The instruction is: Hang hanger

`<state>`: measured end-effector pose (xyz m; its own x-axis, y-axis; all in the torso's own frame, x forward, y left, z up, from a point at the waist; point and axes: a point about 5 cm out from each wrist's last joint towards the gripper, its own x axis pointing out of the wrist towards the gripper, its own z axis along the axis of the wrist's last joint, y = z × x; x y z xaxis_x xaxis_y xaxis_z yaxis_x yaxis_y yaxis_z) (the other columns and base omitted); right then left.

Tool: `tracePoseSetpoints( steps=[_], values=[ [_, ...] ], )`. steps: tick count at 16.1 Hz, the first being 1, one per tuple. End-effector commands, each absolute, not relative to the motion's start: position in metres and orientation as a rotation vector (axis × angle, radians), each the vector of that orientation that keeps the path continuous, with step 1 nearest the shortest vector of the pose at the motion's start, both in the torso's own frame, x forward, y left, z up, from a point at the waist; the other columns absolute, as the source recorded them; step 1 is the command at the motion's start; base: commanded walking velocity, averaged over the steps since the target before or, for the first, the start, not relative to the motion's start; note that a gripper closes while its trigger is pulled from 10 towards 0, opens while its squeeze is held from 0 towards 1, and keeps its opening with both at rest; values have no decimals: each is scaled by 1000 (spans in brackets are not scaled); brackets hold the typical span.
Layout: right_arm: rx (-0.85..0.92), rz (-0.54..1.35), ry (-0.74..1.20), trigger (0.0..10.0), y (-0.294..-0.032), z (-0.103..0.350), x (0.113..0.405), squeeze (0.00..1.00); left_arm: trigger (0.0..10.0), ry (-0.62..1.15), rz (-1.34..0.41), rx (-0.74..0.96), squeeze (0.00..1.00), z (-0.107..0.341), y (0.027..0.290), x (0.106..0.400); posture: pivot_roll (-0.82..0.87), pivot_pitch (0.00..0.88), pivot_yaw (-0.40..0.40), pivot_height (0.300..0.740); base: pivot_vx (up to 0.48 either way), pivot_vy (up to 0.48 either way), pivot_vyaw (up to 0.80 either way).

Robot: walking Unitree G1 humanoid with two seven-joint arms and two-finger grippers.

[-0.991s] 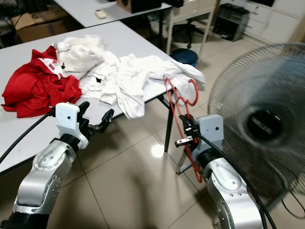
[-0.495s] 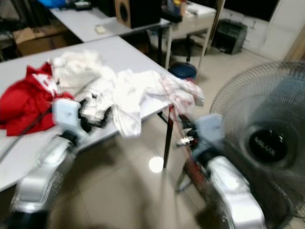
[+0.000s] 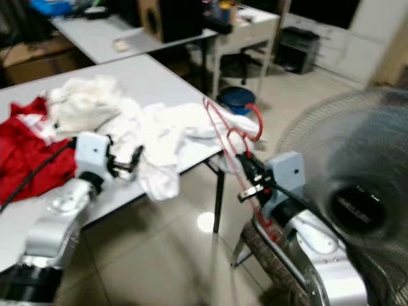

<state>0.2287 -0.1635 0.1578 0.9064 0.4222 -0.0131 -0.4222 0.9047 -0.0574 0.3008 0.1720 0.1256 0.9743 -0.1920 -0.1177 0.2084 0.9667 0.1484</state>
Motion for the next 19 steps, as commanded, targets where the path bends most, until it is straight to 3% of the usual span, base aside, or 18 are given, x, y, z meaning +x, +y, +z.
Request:
tracePoseSetpoints(
  steps=[1, 3, 4, 5, 6, 12, 19],
  values=[
    [-41, 420, -8, 10000, -170, 161, 228, 0, 10000, 124, -228, 176, 0, 122, 172, 302, -165, 27, 2, 740, 0, 0, 0],
    [-41, 420, 7, 10000, -178, 161, 226, 0, 10000, 135, -328, 234, 0, 117, 169, 308, -175, 37, -3, 740, 0, 0, 0],
    [-44, 427, 14, 10000, -180, 160, 225, 0, 4863, 176, -359, 265, 0, 111, 169, 311, -175, 37, -3, 740, 0, 0, 0],
    [-48, 433, 18, 10000, -181, 160, 225, 0, 1725, 199, -373, 286, 0, 107, 171, 312, -182, 39, -4, 740, 0, 0, 0],
    [-55, 442, 22, 10000, -182, 161, 224, 0, 0, 229, -387, 335, 0, 102, 175, 315, -192, 41, -1, 740, 0, 0, 0],
    [-64, 435, 20, 10000, -184, 161, 221, 0, 0, 253, -413, 424, 0, 97, 177, 342, -232, 47, 26, 740, 0, 0, 0],
    [-60, 410, 26, 10000, -183, 156, 216, 0, 0, 239, -424, 445, 0, 98, 180, 350, -236, 61, 37, 740, 0, 0, 0]
  ],
)
